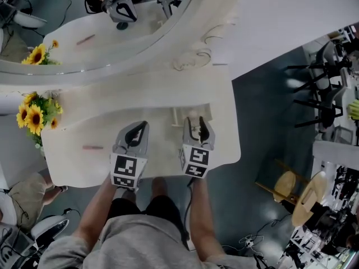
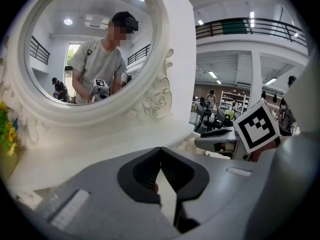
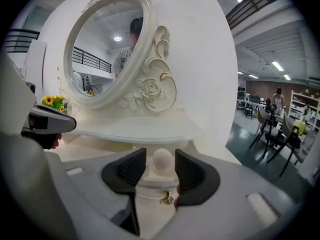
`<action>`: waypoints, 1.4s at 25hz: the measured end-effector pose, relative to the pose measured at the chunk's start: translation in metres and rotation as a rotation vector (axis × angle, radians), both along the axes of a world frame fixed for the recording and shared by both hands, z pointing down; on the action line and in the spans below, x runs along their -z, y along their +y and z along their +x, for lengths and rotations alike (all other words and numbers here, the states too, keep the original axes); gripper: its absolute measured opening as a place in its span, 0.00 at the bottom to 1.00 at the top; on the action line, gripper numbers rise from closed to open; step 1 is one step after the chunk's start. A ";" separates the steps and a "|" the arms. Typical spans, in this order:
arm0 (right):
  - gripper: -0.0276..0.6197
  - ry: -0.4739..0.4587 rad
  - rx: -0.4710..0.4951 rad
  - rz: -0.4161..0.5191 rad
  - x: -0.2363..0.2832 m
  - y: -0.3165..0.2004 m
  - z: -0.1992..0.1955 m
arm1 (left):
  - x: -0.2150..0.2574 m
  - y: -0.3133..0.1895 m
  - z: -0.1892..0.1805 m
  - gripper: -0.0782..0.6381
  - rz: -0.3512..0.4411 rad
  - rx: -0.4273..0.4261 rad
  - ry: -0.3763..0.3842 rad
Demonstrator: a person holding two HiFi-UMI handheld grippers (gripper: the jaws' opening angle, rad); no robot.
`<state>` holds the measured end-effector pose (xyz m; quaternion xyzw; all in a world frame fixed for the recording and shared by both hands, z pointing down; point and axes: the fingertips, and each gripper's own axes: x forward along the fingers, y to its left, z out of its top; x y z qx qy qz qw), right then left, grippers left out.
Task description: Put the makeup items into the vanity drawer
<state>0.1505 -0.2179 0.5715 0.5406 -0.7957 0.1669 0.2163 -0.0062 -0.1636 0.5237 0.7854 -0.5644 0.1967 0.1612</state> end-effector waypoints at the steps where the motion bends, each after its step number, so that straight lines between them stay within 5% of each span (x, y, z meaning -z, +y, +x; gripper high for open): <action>1: 0.33 -0.003 -0.002 -0.001 0.000 0.000 0.001 | 0.000 0.001 0.000 0.12 -0.001 0.001 -0.001; 11: 0.32 0.005 0.015 0.027 0.020 0.008 0.002 | 0.018 0.003 0.001 0.12 0.041 -0.001 0.006; 23: 0.32 -0.033 0.056 0.197 0.103 0.031 -0.022 | 0.075 0.017 -0.018 0.12 0.178 0.029 0.006; 35: 0.26 -0.058 0.052 0.330 0.192 0.115 -0.065 | 0.153 0.078 -0.058 0.12 0.297 0.016 -0.002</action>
